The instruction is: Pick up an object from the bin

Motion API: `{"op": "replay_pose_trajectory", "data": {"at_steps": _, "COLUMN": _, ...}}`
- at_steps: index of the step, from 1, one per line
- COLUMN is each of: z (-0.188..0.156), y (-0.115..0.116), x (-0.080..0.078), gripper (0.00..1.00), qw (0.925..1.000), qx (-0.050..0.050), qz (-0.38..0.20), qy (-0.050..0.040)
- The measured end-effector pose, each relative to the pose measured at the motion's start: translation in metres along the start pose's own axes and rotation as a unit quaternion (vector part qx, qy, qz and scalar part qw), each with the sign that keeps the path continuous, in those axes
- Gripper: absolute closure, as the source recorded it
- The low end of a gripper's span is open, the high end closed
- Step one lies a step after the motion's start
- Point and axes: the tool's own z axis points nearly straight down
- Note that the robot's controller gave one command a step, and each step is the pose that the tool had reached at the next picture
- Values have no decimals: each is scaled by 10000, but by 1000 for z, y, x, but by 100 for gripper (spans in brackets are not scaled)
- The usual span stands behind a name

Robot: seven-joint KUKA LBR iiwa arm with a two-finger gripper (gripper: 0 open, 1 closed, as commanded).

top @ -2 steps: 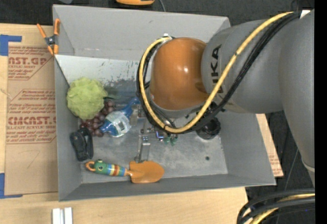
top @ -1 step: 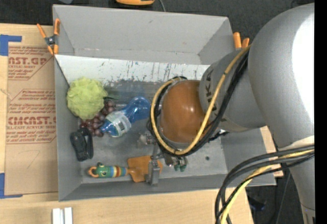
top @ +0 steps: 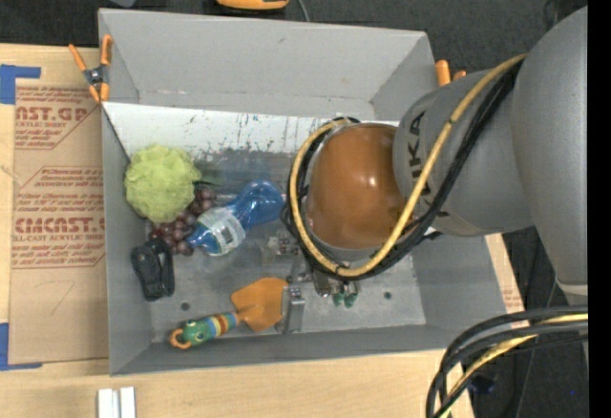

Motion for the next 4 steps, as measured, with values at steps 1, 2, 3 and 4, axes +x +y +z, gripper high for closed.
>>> {"op": "replay_pose_trajectory", "data": {"at_steps": 1, "z": 30, "y": 22, "x": 0, "gripper": 0, "qw": 9999, "qx": 11, "qz": -94, "qy": 44}}
{"op": "replay_pose_trajectory", "data": {"at_steps": 2, "z": 58, "y": 47, "x": -4, "gripper": 0, "qw": 9999, "qx": -6, "qz": 95, "qy": -51}}
{"op": "replay_pose_trajectory", "data": {"at_steps": 3, "z": 60, "y": 39, "x": -5, "gripper": 100, "qw": 9994, "qx": 9, "qz": -354, "qy": 24}}
{"op": "replay_pose_trajectory", "data": {"at_steps": 4, "z": 60, "y": 39, "x": -6, "gripper": 100, "qw": 9994, "qx": 8, "qz": -352, "qy": 24}}
